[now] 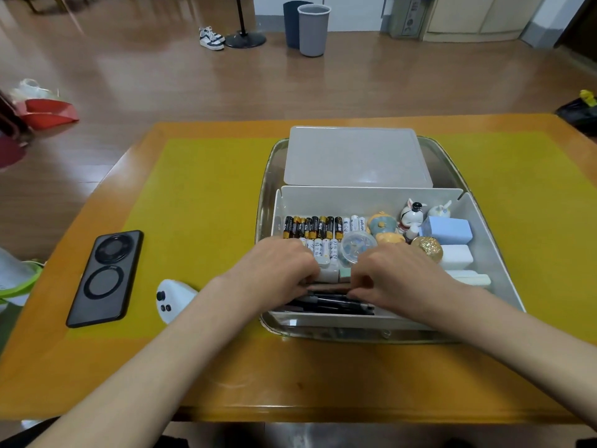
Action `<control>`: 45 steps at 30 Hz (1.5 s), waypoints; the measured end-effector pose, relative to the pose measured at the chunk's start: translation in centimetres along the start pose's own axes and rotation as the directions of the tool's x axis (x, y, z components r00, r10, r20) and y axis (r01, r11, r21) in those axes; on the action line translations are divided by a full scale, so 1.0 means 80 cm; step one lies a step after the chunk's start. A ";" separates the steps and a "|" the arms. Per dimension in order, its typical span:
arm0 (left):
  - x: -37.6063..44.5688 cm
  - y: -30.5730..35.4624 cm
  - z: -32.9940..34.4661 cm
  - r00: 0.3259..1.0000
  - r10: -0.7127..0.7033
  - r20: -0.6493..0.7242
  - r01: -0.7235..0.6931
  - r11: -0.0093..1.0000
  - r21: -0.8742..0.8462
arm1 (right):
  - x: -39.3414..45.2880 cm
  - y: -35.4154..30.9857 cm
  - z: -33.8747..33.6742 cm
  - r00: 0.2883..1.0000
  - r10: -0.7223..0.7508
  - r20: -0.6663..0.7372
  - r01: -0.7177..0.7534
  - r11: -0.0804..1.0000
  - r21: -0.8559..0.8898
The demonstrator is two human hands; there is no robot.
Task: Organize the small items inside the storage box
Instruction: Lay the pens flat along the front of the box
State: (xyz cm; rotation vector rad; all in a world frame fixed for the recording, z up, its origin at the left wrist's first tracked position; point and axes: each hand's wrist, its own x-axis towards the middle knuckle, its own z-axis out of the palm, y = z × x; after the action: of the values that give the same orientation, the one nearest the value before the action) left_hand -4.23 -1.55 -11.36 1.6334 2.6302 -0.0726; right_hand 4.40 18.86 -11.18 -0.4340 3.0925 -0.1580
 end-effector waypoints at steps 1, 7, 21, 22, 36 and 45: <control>0.003 0.001 0.001 1.000 -0.004 0.007 0.003 1.000 0.014 | -0.002 0.002 0.000 1.000 0.013 0.028 -0.012 1.000 -0.013; 0.011 0.007 0.004 0.999 -0.034 0.035 0.030 0.994 0.101 | 0.006 0.006 0.004 0.990 0.015 0.138 0.004 0.990 -0.141; 0.011 0.016 -0.001 0.996 -0.086 0.036 0.082 0.992 0.098 | -0.015 0.018 -0.021 0.988 0.081 0.130 -0.079 0.997 -0.016; 0.010 0.017 -0.002 0.997 -0.069 0.045 0.064 0.993 0.101 | -0.019 0.022 -0.025 0.986 0.109 0.126 -0.113 0.993 0.019; -0.049 -0.005 -0.009 0.771 -0.636 -0.006 0.597 0.727 -0.338 | -0.121 0.136 -0.026 0.741 0.641 -0.199 -0.620 0.767 0.164; -0.038 0.027 0.023 0.694 -0.715 -0.087 0.623 0.656 -0.426 | -0.125 0.152 0.002 0.766 0.604 -0.220 -0.553 0.794 0.253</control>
State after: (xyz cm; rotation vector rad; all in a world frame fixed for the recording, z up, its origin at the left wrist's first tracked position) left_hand -0.92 -3.45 -13.07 0.4987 3.0350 0.6059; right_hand 10.71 33.27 -12.59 0.6226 3.2639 -0.5118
